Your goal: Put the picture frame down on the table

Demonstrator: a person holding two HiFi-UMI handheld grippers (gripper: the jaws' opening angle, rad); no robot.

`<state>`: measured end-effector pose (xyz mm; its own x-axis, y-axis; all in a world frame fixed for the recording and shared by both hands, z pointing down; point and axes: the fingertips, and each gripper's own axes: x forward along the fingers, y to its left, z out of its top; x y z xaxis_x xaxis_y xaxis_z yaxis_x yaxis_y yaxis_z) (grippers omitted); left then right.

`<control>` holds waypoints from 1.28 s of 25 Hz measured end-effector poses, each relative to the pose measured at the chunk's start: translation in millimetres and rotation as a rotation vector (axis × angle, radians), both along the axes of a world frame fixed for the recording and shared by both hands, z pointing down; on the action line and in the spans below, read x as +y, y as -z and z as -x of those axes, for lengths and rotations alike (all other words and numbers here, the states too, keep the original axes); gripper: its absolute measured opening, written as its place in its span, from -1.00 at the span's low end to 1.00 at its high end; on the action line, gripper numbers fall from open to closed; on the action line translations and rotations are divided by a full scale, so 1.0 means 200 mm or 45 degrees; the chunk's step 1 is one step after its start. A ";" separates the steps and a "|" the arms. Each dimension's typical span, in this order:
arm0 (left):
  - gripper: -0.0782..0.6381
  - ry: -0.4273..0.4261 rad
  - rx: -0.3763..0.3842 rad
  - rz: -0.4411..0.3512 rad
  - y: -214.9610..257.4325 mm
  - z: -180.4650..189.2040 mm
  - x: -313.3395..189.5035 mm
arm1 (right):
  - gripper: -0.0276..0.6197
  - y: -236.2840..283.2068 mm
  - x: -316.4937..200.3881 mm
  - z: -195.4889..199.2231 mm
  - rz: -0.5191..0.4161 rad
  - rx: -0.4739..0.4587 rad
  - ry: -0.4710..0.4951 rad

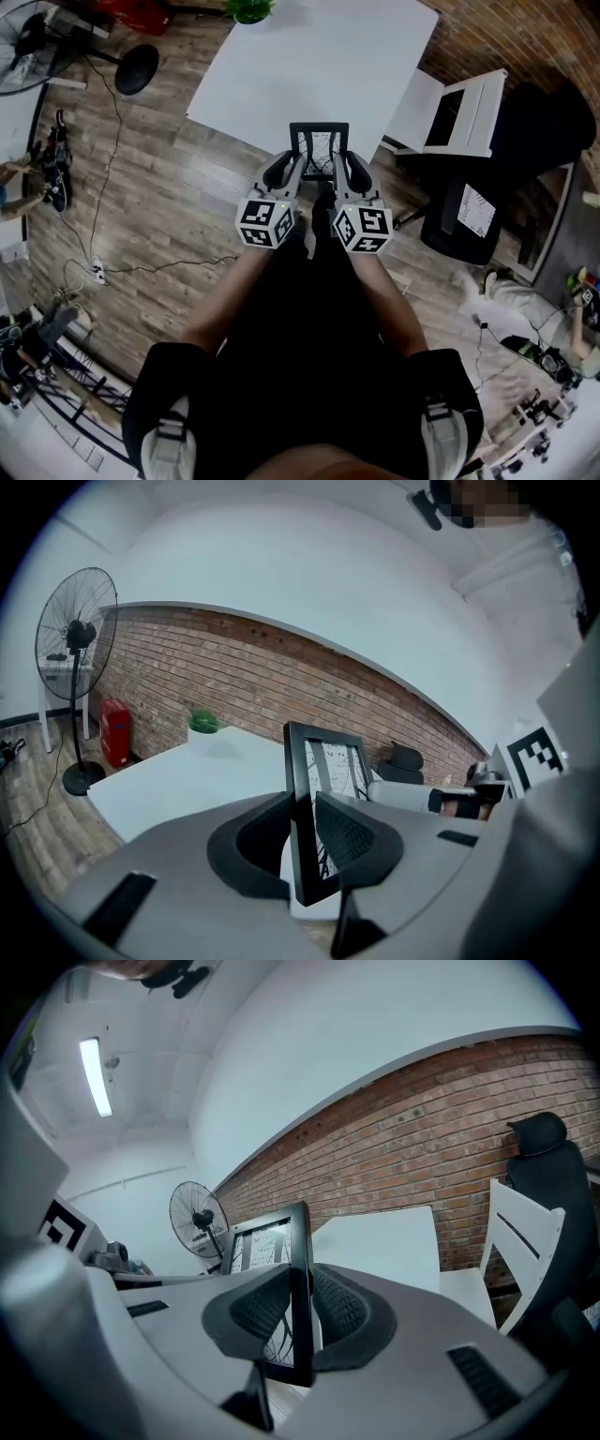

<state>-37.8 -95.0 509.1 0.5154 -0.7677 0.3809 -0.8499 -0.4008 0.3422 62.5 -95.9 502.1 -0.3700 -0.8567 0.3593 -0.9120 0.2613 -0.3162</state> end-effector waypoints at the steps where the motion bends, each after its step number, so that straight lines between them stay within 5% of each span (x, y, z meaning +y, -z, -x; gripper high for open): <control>1: -0.54 0.003 -0.002 0.004 -0.01 0.00 -0.01 | -0.70 -0.01 -0.01 0.00 0.006 -0.002 0.003; 32: -0.54 0.257 -0.088 0.103 -0.18 -0.06 -0.46 | -0.71 -0.25 -0.54 -0.05 0.183 -0.099 0.248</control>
<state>-26.7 -186.4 546.0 0.3249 -0.8181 0.4744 -0.9325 -0.1936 0.3048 72.6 -204.0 552.7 -0.5541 -0.7088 0.4364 -0.8205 0.3769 -0.4298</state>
